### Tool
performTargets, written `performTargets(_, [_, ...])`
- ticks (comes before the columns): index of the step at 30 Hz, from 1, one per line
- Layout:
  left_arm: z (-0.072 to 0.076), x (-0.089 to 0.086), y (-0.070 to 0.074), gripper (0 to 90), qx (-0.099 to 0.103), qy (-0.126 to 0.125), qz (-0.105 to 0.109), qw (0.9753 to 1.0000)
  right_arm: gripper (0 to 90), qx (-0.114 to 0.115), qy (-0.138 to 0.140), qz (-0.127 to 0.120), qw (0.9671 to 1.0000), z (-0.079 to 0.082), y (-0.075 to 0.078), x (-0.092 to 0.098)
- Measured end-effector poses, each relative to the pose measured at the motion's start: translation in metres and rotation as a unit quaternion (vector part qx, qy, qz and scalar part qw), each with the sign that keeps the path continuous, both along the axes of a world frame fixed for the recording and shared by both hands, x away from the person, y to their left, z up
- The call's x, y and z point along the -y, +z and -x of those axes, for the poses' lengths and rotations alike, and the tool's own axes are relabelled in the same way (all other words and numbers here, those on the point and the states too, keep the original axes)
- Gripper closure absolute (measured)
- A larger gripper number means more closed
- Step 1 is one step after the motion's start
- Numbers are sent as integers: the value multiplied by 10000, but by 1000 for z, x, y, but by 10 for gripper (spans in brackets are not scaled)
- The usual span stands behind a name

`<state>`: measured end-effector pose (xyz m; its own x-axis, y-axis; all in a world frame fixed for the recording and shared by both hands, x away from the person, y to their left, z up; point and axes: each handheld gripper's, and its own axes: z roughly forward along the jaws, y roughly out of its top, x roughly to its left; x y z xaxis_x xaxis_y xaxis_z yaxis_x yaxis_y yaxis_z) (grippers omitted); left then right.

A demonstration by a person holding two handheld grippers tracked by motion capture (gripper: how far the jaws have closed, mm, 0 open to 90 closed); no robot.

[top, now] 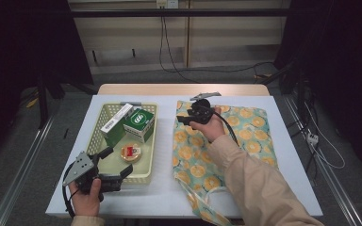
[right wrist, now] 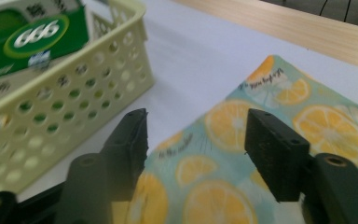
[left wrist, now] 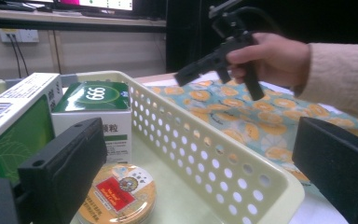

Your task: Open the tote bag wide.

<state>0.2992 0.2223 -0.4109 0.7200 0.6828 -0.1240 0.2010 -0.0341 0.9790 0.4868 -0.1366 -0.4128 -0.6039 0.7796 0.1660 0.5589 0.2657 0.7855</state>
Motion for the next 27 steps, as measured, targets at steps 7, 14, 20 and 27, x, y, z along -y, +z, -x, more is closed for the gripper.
performTargets(7, [0,2,-1,26,-35,-45,-62,10000,300,-6,414,291,9987,42,2,27])
performTargets(14, [1,3,-1,26,-50,-52,-105,9999,243,29,752,326,9966,90,-7,59])
performTargets(20, [1,5,-1,26,-43,-50,-137,9999,231,25,917,437,9948,113,-12,71])
performTargets(27, [4,6,0,26,-25,-23,-149,9999,230,53,1187,489,9917,133,-10,75])
